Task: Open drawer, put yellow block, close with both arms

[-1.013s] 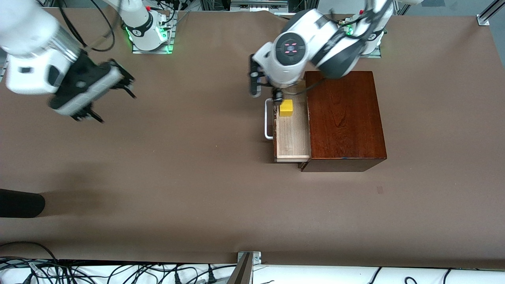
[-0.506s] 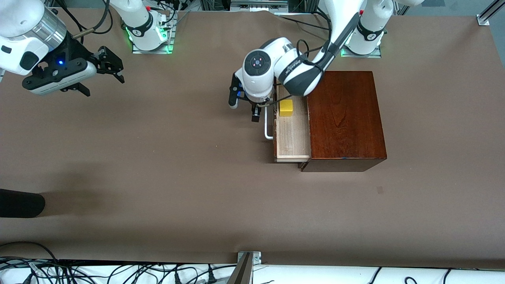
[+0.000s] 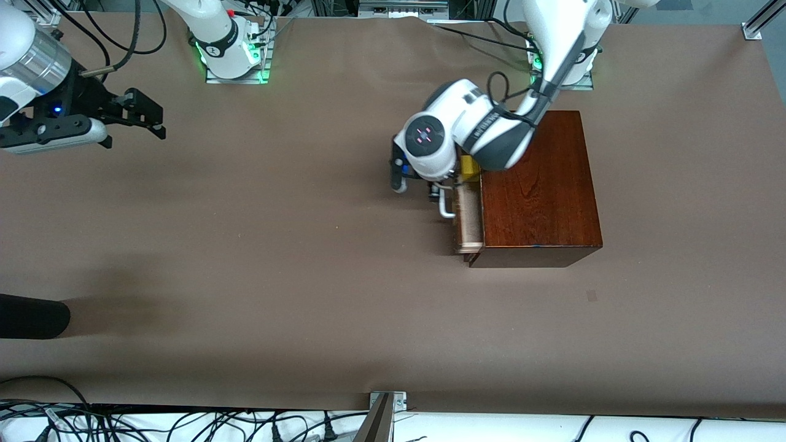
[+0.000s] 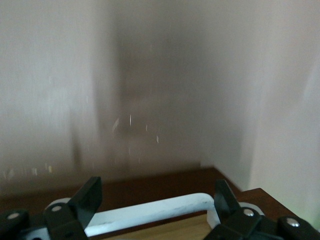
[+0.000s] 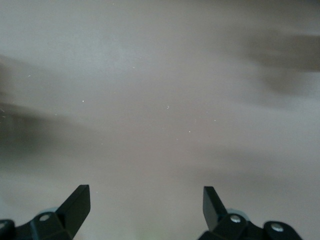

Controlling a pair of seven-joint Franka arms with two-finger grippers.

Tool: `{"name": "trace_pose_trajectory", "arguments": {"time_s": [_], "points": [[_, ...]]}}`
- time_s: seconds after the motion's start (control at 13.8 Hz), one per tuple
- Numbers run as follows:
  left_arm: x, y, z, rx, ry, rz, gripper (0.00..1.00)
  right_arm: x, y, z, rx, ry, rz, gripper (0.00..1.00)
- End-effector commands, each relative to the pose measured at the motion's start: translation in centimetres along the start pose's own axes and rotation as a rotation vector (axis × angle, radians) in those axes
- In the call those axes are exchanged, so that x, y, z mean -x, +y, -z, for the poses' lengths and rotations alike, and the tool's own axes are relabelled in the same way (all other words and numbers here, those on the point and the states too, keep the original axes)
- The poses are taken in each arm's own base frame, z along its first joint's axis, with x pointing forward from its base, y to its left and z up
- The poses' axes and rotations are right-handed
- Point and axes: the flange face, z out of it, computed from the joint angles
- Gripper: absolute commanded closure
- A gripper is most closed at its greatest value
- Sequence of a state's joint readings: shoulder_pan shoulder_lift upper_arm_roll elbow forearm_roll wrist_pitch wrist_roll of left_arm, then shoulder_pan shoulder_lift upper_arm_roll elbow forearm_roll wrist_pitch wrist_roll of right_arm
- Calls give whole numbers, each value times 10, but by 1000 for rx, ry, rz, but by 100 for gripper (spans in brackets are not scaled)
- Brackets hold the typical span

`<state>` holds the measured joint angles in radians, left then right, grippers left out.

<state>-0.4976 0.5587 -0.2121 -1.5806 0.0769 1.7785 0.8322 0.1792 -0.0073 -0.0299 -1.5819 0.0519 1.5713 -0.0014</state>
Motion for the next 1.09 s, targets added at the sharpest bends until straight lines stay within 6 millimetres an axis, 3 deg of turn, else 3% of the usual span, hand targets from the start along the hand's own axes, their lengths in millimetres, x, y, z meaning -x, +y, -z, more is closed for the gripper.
{"name": "trace_pose_trajectory", "arguments": {"time_s": [0.0,0.07,0.22,0.36,0.51,0.65,0.72,0.87,1.01], "points": [[35,-11,6,21,-62,19,0,-1,13,8,24,19,-39,0],[36,-11,6,23,-62,21,0,-1,25,10,27,28,-53,0],[34,-11,12,7,-51,18,0,-2,31,5,25,10,-62,0],[30,-3,60,-75,25,27,0,-2,28,5,29,8,-54,0],[49,5,124,-132,135,63,0,-2,14,5,24,9,-46,0],[101,-7,178,-167,248,135,0,-3,8,4,32,13,-20,0],[130,-11,195,-151,242,168,0,-6,11,1,25,9,-26,0],[195,-28,216,-86,216,255,0,-7,12,0,25,12,-29,0],[260,-60,208,-53,225,372,0,-7,14,1,34,13,-29,0]]}}
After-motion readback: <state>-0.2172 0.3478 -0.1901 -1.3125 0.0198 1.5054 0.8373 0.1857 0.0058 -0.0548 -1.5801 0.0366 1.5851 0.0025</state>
